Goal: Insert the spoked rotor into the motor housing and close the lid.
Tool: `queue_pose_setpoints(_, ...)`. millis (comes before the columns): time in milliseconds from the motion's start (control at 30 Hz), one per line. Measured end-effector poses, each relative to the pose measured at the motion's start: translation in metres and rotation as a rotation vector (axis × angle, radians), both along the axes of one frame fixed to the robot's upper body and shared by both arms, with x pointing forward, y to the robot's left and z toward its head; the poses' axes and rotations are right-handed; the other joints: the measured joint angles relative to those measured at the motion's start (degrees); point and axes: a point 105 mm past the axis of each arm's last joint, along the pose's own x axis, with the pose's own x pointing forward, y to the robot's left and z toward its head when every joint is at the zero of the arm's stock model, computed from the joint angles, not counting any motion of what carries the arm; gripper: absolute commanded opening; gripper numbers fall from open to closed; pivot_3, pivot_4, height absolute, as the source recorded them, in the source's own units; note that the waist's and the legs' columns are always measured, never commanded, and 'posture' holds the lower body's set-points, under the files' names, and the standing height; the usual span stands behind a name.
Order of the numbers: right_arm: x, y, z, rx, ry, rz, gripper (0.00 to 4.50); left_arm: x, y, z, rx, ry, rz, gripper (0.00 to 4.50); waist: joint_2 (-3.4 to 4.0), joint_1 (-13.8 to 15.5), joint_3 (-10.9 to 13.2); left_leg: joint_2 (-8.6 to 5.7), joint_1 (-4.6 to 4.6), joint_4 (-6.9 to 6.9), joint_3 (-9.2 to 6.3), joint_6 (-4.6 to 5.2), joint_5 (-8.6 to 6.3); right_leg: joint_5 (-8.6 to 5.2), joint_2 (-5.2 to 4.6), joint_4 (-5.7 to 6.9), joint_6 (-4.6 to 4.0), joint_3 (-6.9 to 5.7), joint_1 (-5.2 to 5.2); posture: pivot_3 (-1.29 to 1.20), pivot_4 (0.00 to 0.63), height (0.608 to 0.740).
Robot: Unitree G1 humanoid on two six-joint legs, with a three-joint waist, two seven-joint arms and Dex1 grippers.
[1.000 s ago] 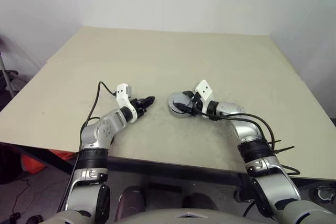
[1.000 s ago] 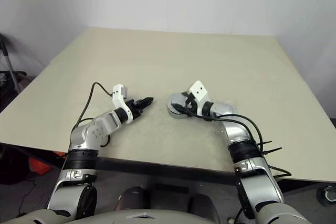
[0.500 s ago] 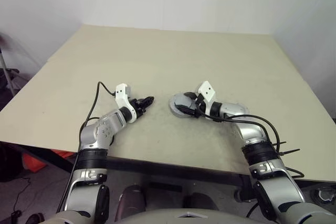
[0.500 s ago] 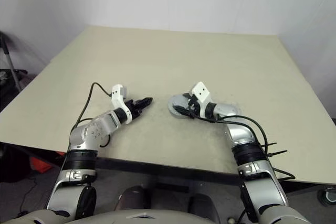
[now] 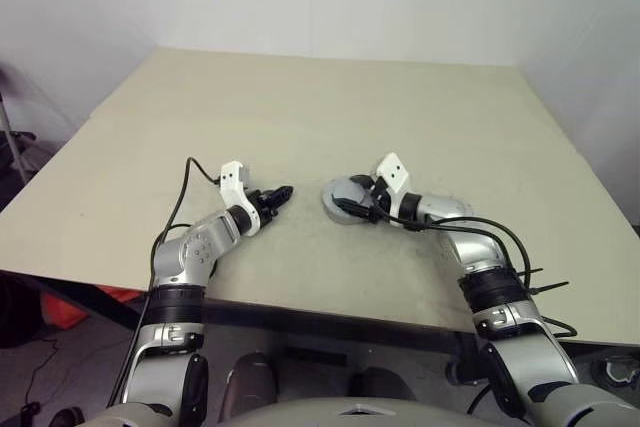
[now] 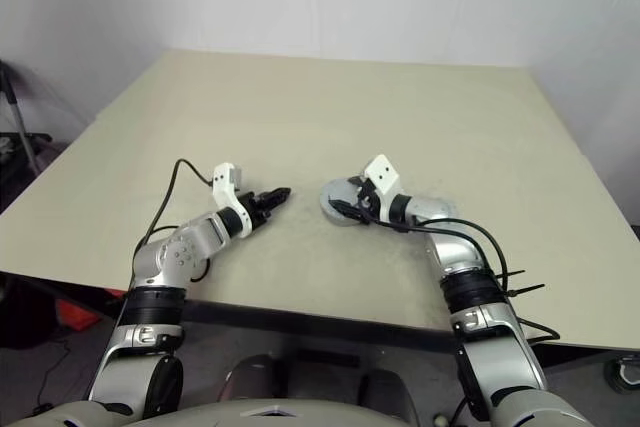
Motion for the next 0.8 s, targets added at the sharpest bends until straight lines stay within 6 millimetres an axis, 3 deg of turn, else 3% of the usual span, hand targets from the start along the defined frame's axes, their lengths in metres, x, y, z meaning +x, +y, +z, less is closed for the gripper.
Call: queue_pose_setpoints(800,0.0029,0.0022,-0.0025,-0.011,0.007,-0.024,3.11,-0.0031,-0.0002,-0.0031,-0.001,0.009,0.001,2.41,0.00,-0.07,0.00,0.00,0.27,0.00,0.00,0.00,-0.01,0.00,-0.01,0.00,0.00,0.00,0.27,0.00,0.000,0.740)
